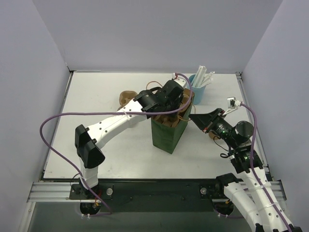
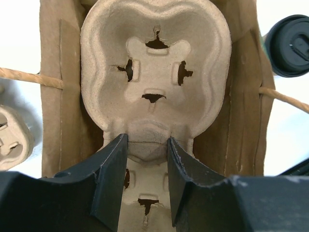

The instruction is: Pack the takeout coffee

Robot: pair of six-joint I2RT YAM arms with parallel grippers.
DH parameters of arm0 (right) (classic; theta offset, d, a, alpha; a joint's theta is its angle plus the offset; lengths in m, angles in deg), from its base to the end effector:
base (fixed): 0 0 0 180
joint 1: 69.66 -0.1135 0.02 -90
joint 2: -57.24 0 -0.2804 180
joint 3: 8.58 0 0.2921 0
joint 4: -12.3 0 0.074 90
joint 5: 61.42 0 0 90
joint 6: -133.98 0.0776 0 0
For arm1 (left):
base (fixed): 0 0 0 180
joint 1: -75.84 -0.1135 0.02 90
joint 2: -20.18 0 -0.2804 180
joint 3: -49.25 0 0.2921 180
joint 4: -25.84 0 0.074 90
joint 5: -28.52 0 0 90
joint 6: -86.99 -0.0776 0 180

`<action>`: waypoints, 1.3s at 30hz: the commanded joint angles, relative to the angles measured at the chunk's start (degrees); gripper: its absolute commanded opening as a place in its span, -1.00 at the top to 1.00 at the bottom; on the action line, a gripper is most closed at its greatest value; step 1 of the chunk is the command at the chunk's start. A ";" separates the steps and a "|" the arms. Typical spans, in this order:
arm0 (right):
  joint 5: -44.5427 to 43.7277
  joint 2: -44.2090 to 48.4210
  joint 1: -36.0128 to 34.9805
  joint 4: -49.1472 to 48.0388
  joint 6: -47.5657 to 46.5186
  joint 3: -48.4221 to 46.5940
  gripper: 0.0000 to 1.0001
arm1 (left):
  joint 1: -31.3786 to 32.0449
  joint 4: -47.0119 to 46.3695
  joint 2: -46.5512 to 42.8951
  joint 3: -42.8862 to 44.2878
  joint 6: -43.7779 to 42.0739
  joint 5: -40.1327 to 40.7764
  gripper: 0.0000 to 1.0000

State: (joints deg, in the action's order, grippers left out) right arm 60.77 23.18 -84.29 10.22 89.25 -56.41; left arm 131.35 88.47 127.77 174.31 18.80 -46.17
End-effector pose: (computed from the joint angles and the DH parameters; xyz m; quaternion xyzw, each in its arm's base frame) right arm 0.1887 0.0920 0.3782 -0.0603 0.6171 0.5275 0.5808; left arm 0.2934 -0.3909 0.3629 0.2169 0.8916 -0.1400 0.3721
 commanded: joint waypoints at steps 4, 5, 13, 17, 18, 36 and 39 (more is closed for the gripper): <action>1.30 -0.65 0.39 -5.58 0.78 0.74 1.00 | 0.74 -1.91 0.60 -1.14 0.70 2.97 0.60; 1.30 -0.74 0.39 -5.75 0.78 0.83 1.00 | 0.74 -2.09 0.52 -1.50 0.87 2.19 0.60; 0.86 -1.01 0.39 -6.72 0.95 1.09 1.00 | 1.36 -2.44 0.87 -4.39 3.77 2.88 0.60; 0.78 -1.18 0.39 -7.07 1.13 1.62 1.00 | 1.89 -4.90 0.51 -6.94 4.91 3.41 0.60; 0.77 -1.18 0.39 -7.16 1.13 1.80 1.00 | 1.97 -5.34 0.43 -7.38 5.09 3.41 0.60; 0.25 -2.23 0.39 -8.04 0.78 2.94 1.00 | 2.15 -5.35 3.50 -9.76 8.52 5.61 0.51; 0.25 -2.41 0.39 -8.39 0.87 3.20 1.00 | 2.15 -4.29 3.94 -8.88 8.78 5.87 0.36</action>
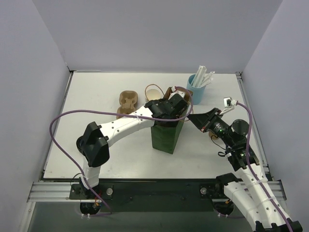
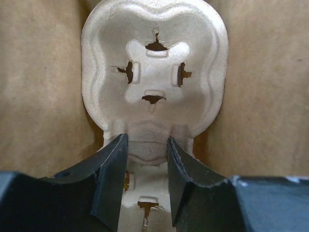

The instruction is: Pack the takeout coffee

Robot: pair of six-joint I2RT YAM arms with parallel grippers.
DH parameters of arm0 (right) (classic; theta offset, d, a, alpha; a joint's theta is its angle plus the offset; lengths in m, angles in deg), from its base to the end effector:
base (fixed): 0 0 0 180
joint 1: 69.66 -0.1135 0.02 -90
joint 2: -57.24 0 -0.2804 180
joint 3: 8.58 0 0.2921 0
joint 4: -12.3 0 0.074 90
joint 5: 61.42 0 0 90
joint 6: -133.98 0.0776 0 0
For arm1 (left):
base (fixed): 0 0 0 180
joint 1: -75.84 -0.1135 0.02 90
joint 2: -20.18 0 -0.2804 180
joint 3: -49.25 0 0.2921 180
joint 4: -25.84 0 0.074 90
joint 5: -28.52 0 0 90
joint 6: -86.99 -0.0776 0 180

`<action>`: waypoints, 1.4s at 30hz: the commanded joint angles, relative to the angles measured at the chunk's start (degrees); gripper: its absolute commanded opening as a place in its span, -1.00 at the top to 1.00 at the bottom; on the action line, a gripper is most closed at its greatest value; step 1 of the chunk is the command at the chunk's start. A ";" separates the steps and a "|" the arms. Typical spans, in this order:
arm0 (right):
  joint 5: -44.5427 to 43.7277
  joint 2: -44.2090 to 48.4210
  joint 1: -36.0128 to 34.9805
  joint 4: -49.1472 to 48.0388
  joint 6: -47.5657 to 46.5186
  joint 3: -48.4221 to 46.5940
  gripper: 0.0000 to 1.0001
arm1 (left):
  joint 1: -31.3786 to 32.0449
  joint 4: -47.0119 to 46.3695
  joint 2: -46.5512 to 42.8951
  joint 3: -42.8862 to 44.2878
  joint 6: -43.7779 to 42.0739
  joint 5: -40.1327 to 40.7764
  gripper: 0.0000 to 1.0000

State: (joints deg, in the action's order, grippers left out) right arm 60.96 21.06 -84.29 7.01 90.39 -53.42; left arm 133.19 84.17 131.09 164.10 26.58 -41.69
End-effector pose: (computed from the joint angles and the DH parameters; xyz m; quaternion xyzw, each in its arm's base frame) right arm 0.2003 0.0952 0.3566 -0.0493 0.6291 0.5321 0.5645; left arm 0.2903 -0.4044 0.2760 0.1740 0.9232 -0.0885 0.3312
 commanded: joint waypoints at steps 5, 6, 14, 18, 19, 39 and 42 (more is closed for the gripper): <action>0.05 -0.38 0.48 -4.83 -0.45 -0.05 1.00 | 0.31 4.31 -0.43 6.24 0.92 2.88 -0.07; 0.14 -0.55 0.40 -4.65 -0.53 -0.05 1.00 | 0.14 5.10 -0.52 7.38 0.74 3.49 -0.12; 0.49 -2.22 0.48 -4.39 -0.97 0.04 1.00 | -0.30 12.49 -0.44 21.34 -1.90 4.20 -0.61; 0.84 -3.71 0.48 -3.25 -1.32 -1.81 1.00 | -1.18 15.48 1.58 27.50 -2.34 2.36 -0.61; 0.84 -4.07 0.48 -2.72 -1.76 -2.33 1.00 | -1.44 17.05 1.93 29.17 -2.51 1.75 -0.61; -2.32 -6.27 1.98 13.53 -4.23 -14.55 0.25 | -6.98 19.61 -11.40 30.34 -5.50 1.03 -0.61; -4.16 -6.36 1.98 18.45 -4.05 -17.01 0.13 | -7.51 19.53 -13.52 27.52 -5.59 1.30 -0.61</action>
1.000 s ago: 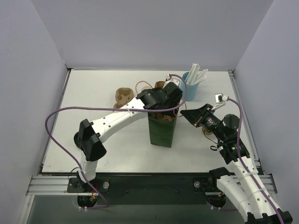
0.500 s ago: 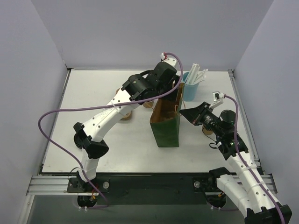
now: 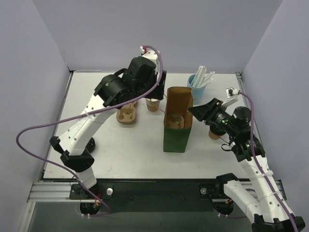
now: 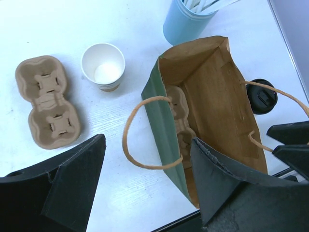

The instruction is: Pack the takeout coffee

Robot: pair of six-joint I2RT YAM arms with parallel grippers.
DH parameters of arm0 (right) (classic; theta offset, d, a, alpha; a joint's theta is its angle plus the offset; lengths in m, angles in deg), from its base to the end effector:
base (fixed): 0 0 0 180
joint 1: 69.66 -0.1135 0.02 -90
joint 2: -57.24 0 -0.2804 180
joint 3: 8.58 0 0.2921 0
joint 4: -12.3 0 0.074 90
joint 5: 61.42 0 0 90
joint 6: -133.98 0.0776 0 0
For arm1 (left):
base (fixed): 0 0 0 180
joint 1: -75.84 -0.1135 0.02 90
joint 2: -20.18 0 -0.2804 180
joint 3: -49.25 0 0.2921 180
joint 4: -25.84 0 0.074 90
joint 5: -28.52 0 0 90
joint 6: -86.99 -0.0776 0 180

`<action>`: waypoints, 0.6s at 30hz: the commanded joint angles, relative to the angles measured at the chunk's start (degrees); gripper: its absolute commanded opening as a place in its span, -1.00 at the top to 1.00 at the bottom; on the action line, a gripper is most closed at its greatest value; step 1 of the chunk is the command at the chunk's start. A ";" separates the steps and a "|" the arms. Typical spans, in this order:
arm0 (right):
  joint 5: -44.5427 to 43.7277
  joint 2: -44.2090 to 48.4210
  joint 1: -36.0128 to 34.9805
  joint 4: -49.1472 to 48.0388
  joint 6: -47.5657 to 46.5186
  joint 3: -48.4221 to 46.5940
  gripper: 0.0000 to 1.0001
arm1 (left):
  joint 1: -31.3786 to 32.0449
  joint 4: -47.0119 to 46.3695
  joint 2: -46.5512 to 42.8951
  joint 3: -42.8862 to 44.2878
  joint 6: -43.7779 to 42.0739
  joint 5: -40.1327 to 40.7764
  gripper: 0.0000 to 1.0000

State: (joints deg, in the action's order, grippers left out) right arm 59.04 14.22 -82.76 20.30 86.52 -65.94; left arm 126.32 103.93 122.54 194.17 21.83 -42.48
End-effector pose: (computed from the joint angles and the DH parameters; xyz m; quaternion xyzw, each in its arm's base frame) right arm 0.2229 0.0923 0.3927 -0.0258 0.6721 0.4905 0.5541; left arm 0.2836 -0.3041 0.4993 0.1209 0.8718 -0.1596 0.4470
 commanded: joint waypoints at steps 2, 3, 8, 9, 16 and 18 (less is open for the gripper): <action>-3.73 0.22 0.62 8.93 -0.62 -6.06 0.06 | -0.82 -0.23 -5.77 -3.35 -0.93 2.09 -0.60; -4.17 0.22 0.54 10.00 -0.88 -6.51 0.03 | -0.82 0.03 -6.21 -3.87 -0.76 2.09 -0.60; -8.03 1.45 0.54 17.12 -3.07 -9.06 -0.20 | -1.43 0.30 -7.44 -4.75 0.47 1.83 -0.59; -8.65 1.63 0.53 17.91 -3.60 -9.93 -0.25 | -1.44 -0.14 -7.97 -5.63 0.47 1.65 -0.59; -12.44 1.10 0.53 23.72 -7.91 -13.72 -0.47 | -3.19 -1.01 -10.25 -10.79 1.79 0.77 -0.59; -12.70 0.84 0.45 23.72 -7.91 -14.16 -0.50 | -3.63 -4.44 -13.15 -14.23 1.70 -0.54 -0.59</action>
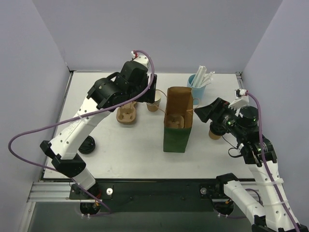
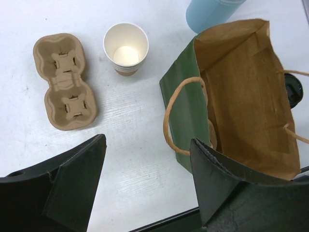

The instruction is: Pack the takeout coffee

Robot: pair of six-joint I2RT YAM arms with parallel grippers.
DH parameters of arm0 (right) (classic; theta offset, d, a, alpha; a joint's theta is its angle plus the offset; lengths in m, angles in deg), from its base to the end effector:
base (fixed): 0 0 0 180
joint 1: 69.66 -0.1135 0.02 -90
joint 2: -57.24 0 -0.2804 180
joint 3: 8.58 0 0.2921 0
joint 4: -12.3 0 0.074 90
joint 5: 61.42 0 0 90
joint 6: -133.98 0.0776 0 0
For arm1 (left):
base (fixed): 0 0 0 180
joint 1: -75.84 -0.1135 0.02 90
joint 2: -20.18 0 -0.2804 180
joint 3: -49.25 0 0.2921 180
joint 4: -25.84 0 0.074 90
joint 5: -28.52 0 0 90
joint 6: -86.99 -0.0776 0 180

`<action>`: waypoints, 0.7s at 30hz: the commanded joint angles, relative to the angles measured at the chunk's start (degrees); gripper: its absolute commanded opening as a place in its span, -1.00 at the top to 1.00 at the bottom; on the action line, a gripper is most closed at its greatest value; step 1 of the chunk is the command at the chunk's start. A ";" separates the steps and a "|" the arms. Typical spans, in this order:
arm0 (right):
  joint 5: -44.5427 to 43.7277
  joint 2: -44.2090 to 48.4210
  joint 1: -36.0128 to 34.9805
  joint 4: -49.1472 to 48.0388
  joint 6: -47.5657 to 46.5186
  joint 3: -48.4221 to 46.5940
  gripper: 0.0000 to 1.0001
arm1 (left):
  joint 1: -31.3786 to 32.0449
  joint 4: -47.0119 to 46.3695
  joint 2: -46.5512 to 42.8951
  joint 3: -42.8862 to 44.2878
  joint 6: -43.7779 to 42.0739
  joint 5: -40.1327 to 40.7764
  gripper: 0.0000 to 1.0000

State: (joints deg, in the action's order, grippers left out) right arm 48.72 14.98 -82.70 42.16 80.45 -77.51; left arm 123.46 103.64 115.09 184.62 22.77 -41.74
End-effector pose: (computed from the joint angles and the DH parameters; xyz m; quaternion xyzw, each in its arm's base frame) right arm 0.2084 0.0757 0.4250 0.0276 0.7248 0.3987 0.5612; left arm 0.2776 -0.2654 0.4932 0.0926 0.8814 -0.1380 0.4422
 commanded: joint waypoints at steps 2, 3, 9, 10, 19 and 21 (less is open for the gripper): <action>-2.21 -0.54 0.38 1.86 -1.84 -3.65 -0.51 | -3.21 -8.88 -9.02 -10.04 1.02 -5.91 -0.59; -2.04 -0.80 0.38 1.86 -2.45 -4.00 -0.51 | -4.36 -10.74 -9.91 -11.97 1.20 -7.95 -0.59; -3.70 -1.16 0.47 1.69 -3.60 -5.32 -0.49 | -14.55 -26.40 -13.18 -20.95 1.90 -25.97 -0.55; -3.79 -1.07 0.47 1.69 -2.55 -5.58 -0.49 | -15.18 -27.10 -12.39 -20.96 1.56 -26.42 -0.54; -0.71 5.51 0.38 -0.42 1.60 -2.86 -0.46 | -18.00 -35.78 -8.43 -19.11 -2.48 -31.43 -0.53; -3.43 9.19 0.29 1.42 2.81 -1.99 -0.46 | -18.08 -37.20 -7.73 -19.29 -4.94 -31.70 -0.53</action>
State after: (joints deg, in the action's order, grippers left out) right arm 47.13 18.02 -82.70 44.56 80.95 -80.44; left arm 105.71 75.36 106.92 163.90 22.42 -69.65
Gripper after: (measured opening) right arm 0.730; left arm 0.763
